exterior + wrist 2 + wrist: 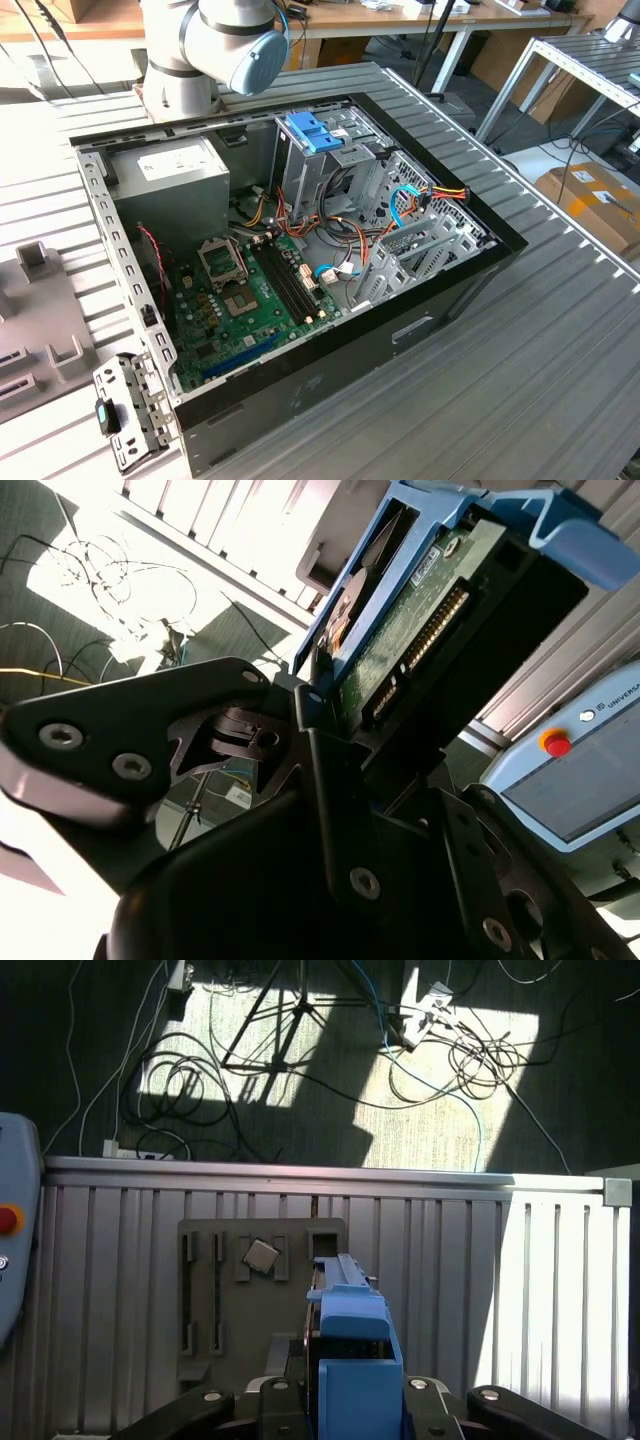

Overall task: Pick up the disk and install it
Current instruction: 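Pick up the disk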

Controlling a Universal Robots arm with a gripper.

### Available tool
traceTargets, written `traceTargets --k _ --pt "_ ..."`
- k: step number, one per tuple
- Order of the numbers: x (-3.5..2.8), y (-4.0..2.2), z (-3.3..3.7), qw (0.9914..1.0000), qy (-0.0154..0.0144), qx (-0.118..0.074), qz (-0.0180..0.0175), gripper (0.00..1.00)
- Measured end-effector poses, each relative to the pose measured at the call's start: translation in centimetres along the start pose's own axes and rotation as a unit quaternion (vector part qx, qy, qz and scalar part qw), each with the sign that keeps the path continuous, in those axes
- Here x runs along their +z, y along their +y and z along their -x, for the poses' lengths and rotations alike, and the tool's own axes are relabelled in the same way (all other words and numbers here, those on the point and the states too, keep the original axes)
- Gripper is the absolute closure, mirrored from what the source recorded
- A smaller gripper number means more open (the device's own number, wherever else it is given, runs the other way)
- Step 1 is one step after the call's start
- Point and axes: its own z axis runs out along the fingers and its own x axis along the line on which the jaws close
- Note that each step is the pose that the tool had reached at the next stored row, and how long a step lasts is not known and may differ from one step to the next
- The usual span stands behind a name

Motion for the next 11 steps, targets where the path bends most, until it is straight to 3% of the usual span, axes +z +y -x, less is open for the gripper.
traceTargets --k 11 --pt "-0.02 -0.41 -0.01 1.00000 0.0000 0.000 0.0000 0.64"
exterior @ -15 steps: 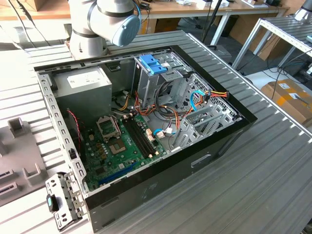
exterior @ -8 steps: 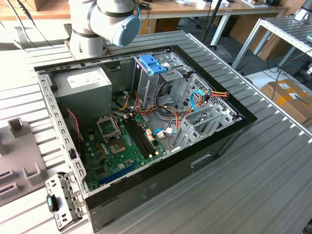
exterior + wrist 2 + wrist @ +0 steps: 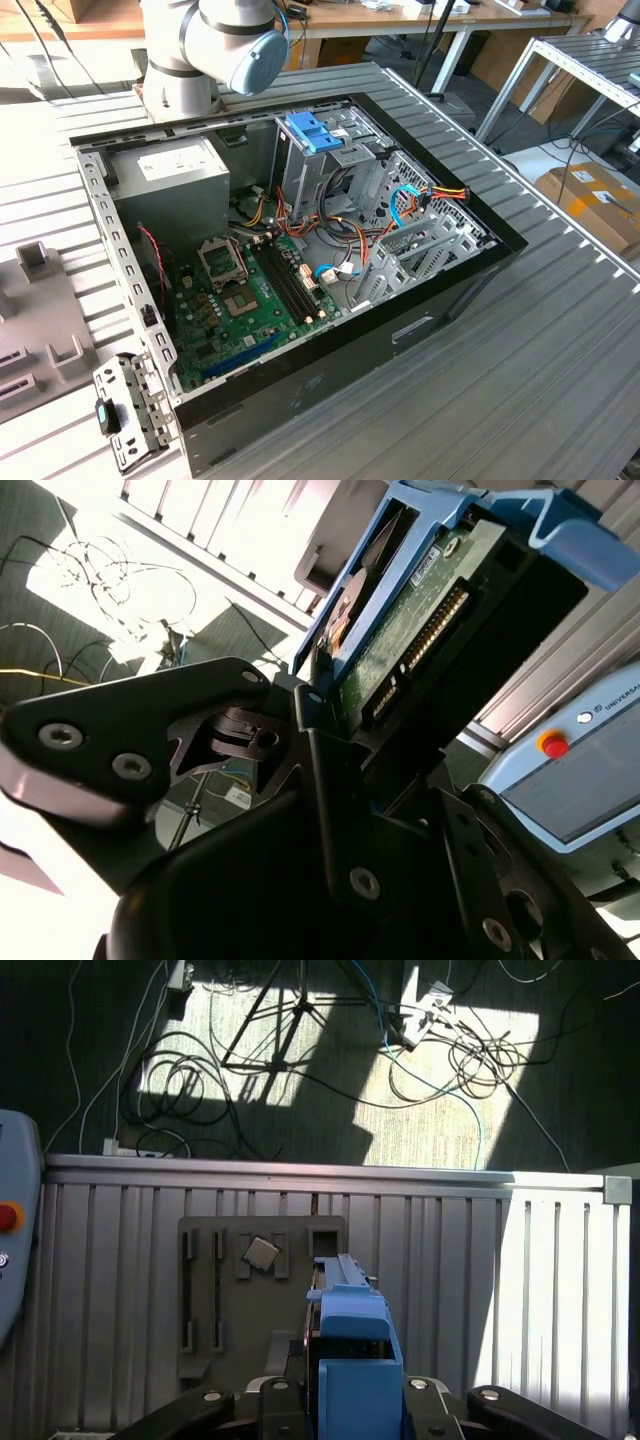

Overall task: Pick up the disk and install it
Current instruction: 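Pick up the disk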

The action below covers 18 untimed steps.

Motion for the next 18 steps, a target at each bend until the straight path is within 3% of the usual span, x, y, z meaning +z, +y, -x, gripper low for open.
traceTargets --k 18 --pt "-0.13 -2.39 -0.07 1.00000 0.0000 0.000 0.0000 0.64"
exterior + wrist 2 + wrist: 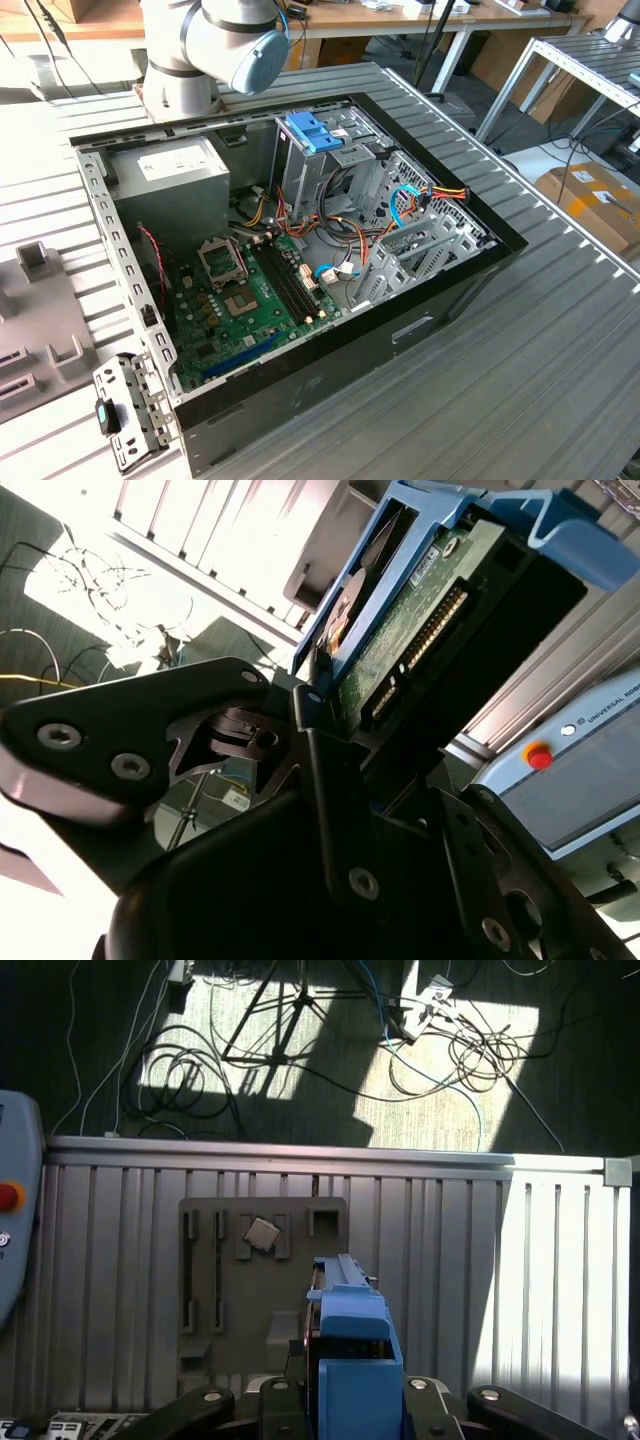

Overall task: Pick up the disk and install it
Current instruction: 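Pick up the disk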

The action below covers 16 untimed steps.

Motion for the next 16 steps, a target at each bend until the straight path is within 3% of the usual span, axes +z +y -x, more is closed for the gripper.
traceTargets --k 16 --pt "-0.14 -2.69 -0.08 1.00000 0.0000 0.000 0.0000 0.64"
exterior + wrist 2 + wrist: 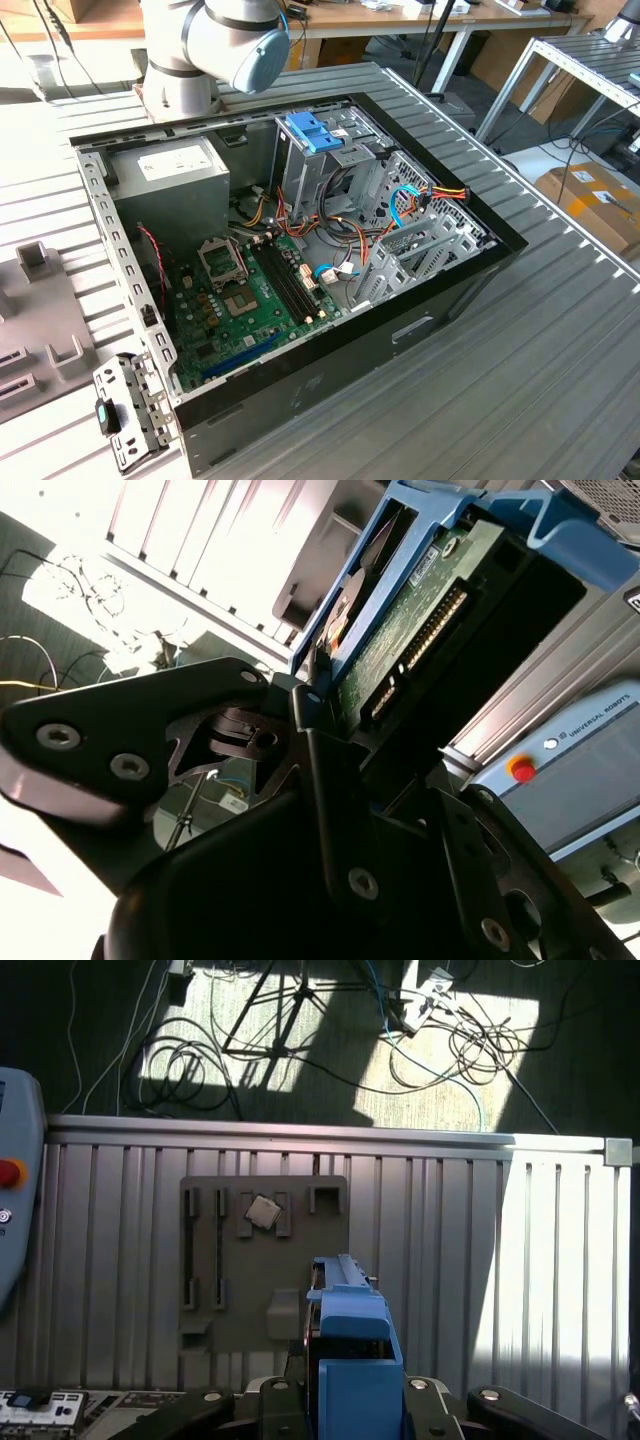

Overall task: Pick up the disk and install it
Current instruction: 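Pick up the disk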

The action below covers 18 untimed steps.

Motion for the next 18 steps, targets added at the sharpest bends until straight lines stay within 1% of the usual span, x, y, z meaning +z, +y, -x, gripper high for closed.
traceTargets --k 7,9,11,13,18 --pt "-0.06 -1.07 -0.03 1.00000 0.0000 0.000 0.0000 0.64" --pt "-0.08 -1.63 -0.05 1.00000 0.0000 0.000 0.0000 0.64" --pt "-0.10 -1.95 -0.06 1.00000 0.0000 0.000 0.0000 0.64" --pt "-0.13 -2.50 -0.08 1.00000 0.0000 0.000 0.0000 0.64" --pt "-0.17 -3.40 -0.10 1.00000 0.0000 0.000 0.0000 0.64"
